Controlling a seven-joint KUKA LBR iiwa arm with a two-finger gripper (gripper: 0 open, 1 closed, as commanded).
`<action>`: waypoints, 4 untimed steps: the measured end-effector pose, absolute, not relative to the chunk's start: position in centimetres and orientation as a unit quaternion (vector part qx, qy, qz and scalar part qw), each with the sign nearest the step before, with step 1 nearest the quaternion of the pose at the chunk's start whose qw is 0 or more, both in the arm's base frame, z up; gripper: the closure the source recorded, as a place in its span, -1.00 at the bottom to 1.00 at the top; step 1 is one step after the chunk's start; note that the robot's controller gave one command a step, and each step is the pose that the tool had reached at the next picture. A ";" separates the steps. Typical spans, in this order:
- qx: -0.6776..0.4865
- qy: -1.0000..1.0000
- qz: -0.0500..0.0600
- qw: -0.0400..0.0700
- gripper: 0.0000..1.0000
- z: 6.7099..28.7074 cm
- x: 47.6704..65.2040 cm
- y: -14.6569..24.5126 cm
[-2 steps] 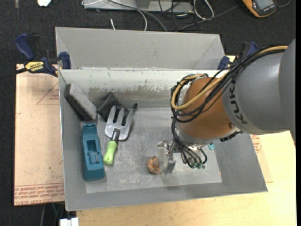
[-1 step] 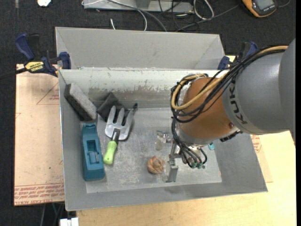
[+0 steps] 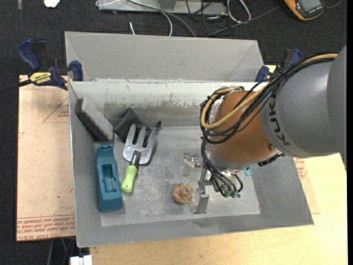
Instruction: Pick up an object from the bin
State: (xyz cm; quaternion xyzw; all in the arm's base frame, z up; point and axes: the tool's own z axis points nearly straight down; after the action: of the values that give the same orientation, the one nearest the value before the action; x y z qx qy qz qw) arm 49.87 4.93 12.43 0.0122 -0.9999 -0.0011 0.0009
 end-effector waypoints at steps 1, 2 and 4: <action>-0.008 -1.000 -0.002 0.001 -1.00 11.1 50.1 4.8; -0.050 -0.999 -0.002 0.001 -1.00 9.6 50.0 5.0; -0.032 -0.999 -0.002 0.000 1.00 10.1 50.2 4.8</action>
Offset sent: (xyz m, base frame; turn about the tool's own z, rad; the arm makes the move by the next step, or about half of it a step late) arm 0.0016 0.0005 -0.0274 0.1257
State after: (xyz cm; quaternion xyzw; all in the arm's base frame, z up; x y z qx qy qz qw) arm 50.19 4.81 10.13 -0.0323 -0.9995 -0.0025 0.0004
